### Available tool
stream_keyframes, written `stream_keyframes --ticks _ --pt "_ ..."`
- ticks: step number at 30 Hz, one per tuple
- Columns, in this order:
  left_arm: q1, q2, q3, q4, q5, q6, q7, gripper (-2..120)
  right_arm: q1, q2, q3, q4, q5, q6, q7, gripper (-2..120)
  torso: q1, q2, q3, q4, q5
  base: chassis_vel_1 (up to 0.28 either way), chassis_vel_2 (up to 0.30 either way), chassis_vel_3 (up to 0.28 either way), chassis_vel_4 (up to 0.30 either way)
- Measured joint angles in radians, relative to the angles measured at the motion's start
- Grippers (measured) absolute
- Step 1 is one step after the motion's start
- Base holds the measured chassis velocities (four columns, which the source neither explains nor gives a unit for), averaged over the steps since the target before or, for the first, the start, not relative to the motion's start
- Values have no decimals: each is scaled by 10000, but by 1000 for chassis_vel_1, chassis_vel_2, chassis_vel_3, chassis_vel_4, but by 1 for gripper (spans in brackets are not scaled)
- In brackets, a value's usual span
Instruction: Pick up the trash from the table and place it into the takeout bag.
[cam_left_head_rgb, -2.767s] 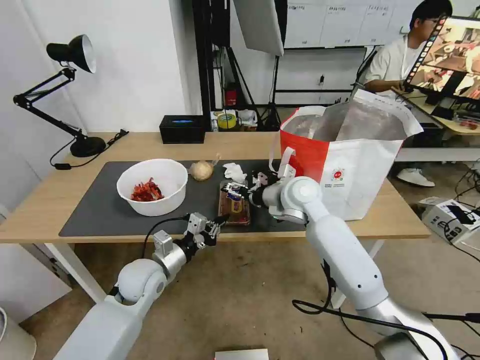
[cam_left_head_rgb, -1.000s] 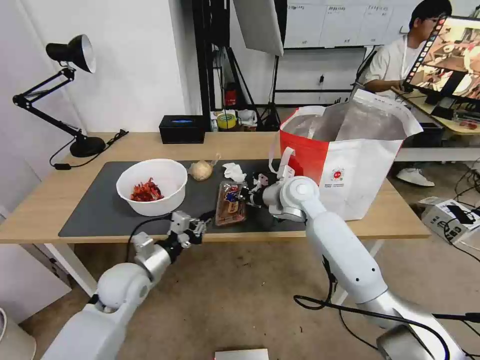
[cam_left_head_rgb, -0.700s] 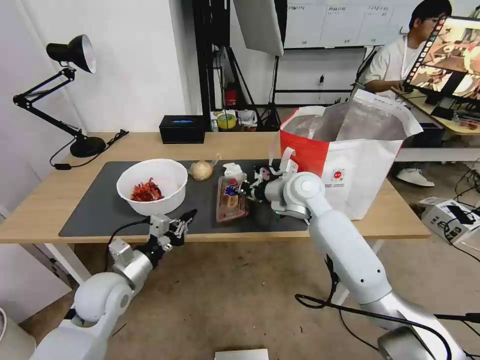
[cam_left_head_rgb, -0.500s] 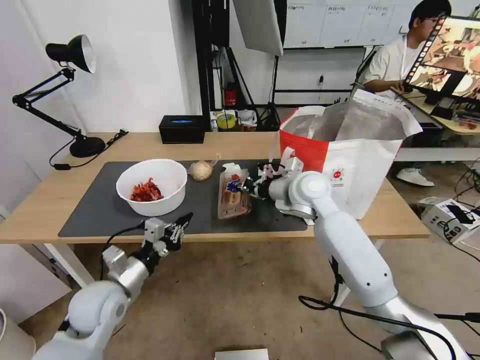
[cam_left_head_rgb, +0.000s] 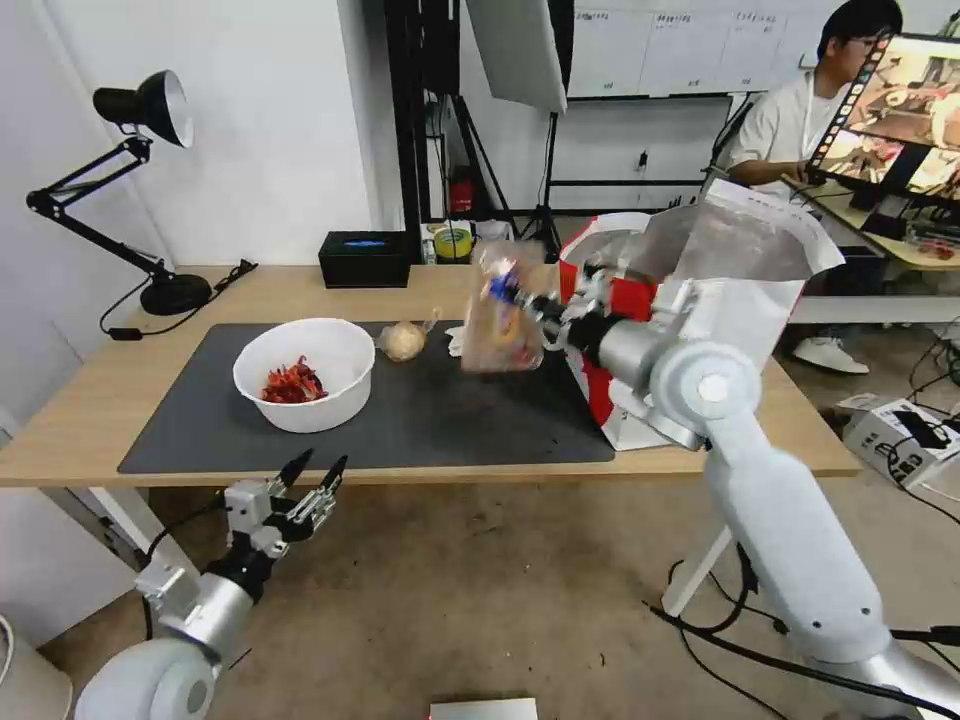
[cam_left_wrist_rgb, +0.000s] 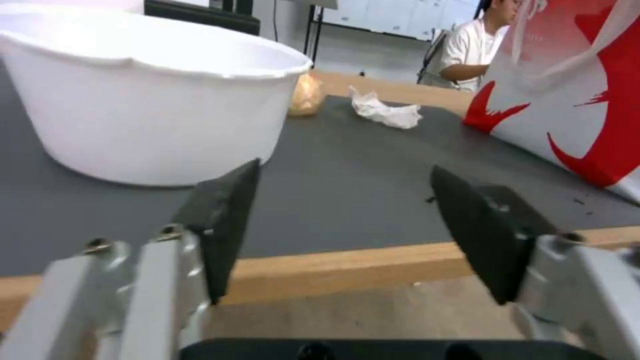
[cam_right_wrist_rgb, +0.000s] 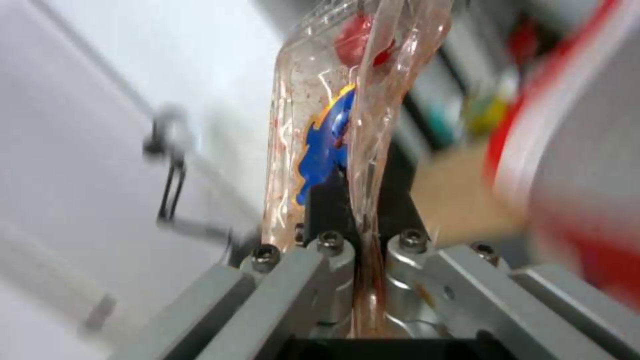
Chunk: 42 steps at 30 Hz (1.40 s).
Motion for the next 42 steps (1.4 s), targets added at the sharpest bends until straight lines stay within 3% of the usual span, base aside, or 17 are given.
stream_keyframes --ticks 7,12,18,25,27,32,35,42 --pt "-12 -197 290 129 114 -98 -3 99 741 -346 63 -470 -2099 1384 501 0 1 0 1 1 1 0 0 0 0" --pt "-130 -192 414 243 142 -98 -16 100 922 -738 44 -1099 -4081 1714 446 0 1 0 2 0 3 0 0 0 0" --pt "-154 -163 454 273 144 -98 -20 100 596 -978 37 -1161 -4351 1682 387 0 0 0 2 -1 2 0 0 0 0" --pt "-117 -129 454 255 144 -98 -28 100 390 -948 182 -910 -3532 1449 613 0 1 0 2 1 0 0 0 0 0" --pt "-104 -115 454 229 144 -96 -33 100 232 -938 283 -707 -3066 1356 889 11 0 0 1 1 -1 0 0 0 0" --pt "-100 -82 453 209 144 -86 -37 100 45 -922 423 -525 -2570 1298 1175 23 1 0 1 0 0 0 0 0 0" --pt "-116 -38 466 188 158 -62 -76 100 -285 -958 716 -332 -1935 1174 1540 43 0 0 1 1 -1 0 0 0 0" --pt "-146 -30 508 137 181 -35 -87 100 -565 -1181 922 -188 -1629 1093 1644 68 1 0 1 0 0 0 0 0 0"
